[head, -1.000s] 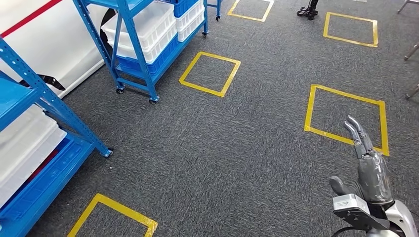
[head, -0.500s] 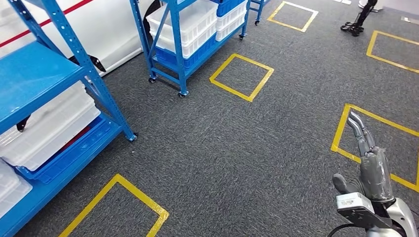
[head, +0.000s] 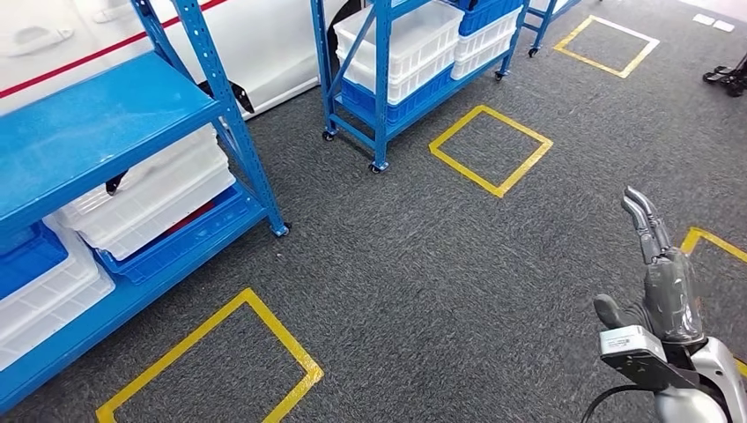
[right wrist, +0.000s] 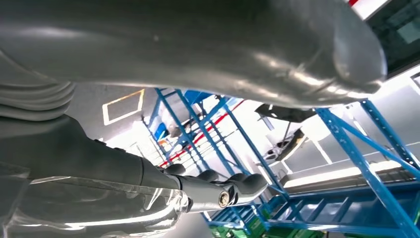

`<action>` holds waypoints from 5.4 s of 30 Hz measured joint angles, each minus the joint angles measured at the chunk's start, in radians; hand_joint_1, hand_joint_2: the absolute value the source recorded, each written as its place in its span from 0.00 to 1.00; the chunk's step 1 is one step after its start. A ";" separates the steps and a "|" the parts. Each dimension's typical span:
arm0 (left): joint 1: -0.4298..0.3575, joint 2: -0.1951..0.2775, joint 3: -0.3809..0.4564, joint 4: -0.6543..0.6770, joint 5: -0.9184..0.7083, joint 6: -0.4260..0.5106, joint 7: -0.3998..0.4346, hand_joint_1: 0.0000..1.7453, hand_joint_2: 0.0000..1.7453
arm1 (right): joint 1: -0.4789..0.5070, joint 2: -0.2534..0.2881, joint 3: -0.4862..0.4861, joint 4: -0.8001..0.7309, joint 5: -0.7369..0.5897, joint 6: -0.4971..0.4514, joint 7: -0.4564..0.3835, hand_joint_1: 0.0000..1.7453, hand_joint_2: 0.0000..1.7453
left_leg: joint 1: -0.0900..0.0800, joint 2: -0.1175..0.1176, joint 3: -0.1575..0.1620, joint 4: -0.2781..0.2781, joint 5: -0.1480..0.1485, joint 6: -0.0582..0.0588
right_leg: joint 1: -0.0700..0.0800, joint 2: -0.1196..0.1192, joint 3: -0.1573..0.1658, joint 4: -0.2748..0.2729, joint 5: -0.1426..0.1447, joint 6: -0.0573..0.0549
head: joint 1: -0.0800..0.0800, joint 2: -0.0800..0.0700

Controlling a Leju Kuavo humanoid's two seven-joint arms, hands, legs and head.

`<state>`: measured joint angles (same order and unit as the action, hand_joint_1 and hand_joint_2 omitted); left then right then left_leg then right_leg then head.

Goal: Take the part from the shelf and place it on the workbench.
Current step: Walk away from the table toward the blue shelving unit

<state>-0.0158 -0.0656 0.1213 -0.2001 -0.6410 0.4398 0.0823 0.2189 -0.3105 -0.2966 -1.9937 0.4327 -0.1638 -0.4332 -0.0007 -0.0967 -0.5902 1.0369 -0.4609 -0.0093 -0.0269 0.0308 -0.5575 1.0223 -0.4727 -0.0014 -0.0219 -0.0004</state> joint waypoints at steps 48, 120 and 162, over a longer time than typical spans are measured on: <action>-0.017 0.008 -0.017 0.003 -0.031 -0.011 -0.039 0.00 0.00 | 0.013 -0.051 0.025 -0.009 0.020 -0.007 0.068 0.00 0.00 | 0.003 0.090 0.029 -0.042 0.027 0.042 | 0.004 -0.058 -0.026 0.124 -0.102 0.040 | 0.001 0.000; -0.026 -0.001 0.296 0.003 0.252 -0.059 -0.253 0.00 0.00 | 0.001 -0.162 0.026 0.080 -0.094 0.007 0.067 0.00 0.00 | -0.014 0.112 0.008 -0.005 0.013 0.019 | 0.016 -0.079 -0.002 0.027 -0.028 0.004 | -0.002 0.000; -0.003 0.006 0.325 0.004 0.255 -0.099 -0.247 0.00 0.00 | -0.006 -0.173 0.035 0.129 -0.072 -0.016 0.070 0.00 0.00 | -0.022 0.088 -0.169 0.037 0.103 0.044 | 0.001 -0.024 0.177 -0.017 -0.155 0.007 | -0.002 0.000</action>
<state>-0.0187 -0.0596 0.4463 -0.1964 -0.3856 0.3411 -0.1643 0.2128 -0.4834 -0.2611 -1.8648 0.3604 -0.1801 -0.3629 -0.0223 -0.0092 -0.7589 1.0735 -0.3580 0.0352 -0.0260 0.0066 -0.3806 1.0054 -0.6273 0.0052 -0.0240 -0.0003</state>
